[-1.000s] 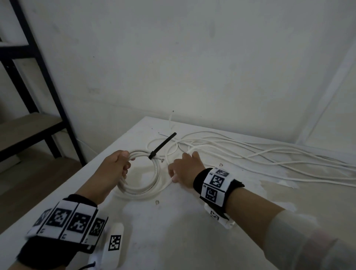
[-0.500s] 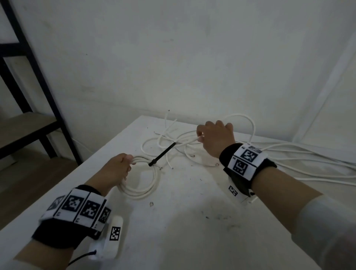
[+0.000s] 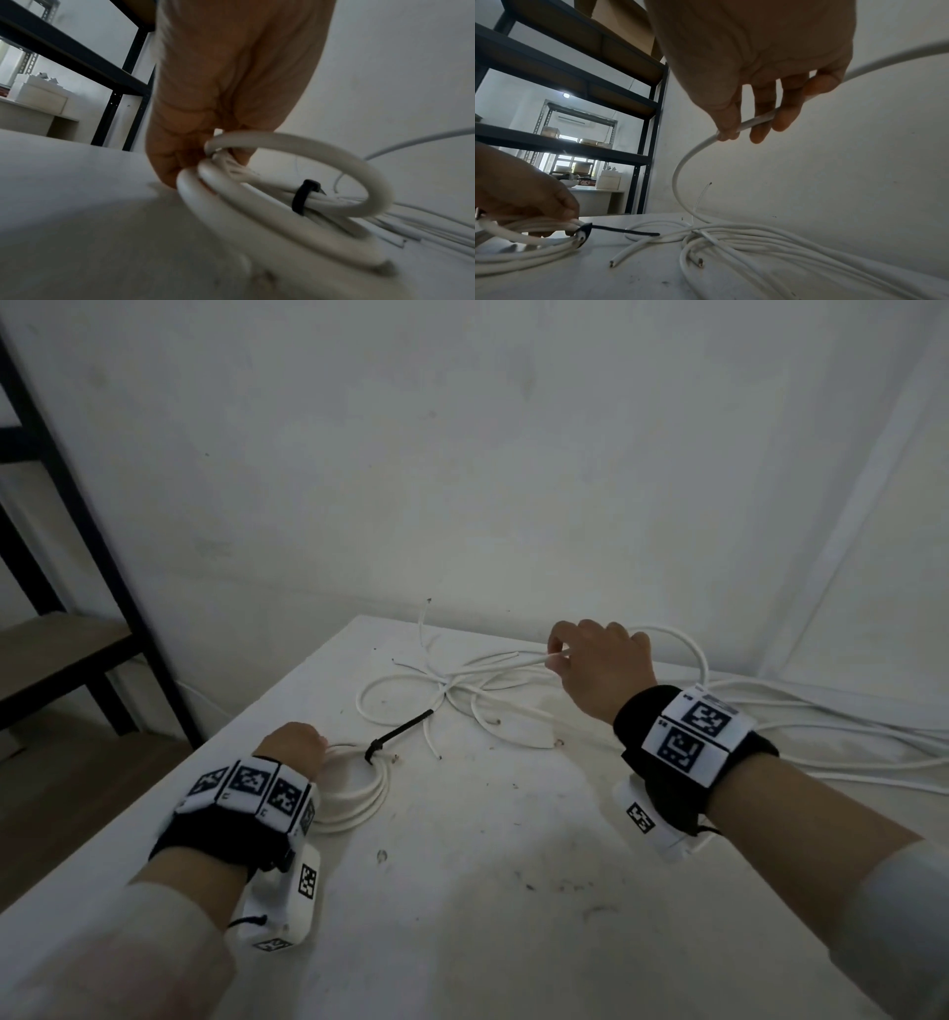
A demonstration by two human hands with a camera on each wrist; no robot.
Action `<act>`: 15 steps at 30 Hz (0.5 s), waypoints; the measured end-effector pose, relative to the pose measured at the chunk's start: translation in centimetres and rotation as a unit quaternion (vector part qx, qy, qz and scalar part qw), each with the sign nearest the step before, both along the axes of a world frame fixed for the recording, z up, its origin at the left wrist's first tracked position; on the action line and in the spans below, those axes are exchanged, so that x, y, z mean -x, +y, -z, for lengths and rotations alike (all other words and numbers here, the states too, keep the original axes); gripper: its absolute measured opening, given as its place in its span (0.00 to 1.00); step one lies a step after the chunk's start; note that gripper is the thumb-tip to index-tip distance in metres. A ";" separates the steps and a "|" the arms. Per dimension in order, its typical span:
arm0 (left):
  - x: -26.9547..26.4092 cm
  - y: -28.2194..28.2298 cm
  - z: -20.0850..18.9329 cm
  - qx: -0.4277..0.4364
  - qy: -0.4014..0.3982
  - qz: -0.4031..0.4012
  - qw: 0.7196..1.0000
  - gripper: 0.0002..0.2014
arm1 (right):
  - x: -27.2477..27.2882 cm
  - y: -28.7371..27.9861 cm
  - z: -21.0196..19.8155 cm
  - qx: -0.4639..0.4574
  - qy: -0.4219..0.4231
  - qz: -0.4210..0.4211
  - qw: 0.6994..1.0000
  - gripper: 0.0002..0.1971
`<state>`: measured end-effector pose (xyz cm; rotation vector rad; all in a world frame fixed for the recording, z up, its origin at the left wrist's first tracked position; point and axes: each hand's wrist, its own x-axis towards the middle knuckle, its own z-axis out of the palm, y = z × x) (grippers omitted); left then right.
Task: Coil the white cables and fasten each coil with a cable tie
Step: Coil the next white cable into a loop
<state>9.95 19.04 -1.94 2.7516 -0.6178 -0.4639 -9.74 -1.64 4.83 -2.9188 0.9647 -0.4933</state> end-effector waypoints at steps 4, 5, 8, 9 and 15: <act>-0.4 -0.2 0.2 0.005 0.015 -0.024 1.000 0.16 | 0.7 0.1 -0.4 -0.015 -0.019 -0.003 1.000 0.10; -0.4 -0.2 0.2 0.013 -0.001 -0.014 1.000 0.17 | 0.9 0.2 -0.5 -0.017 -0.022 -0.004 1.000 0.10; -0.5 -0.8 0.1 0.003 -0.015 -0.019 1.000 0.19 | 1.6 0.3 -0.7 -0.021 -0.024 -0.007 0.999 0.10; -0.4 -0.9 0.1 0.006 -0.023 -0.023 0.999 0.19 | 1.9 0.3 -0.7 -0.022 -0.024 -0.008 0.999 0.10; -0.3 -1.3 0.5 -0.068 -0.071 0.019 0.995 0.20 | 3.7 -0.5 -1.4 -0.026 -0.053 -0.002 0.998 0.09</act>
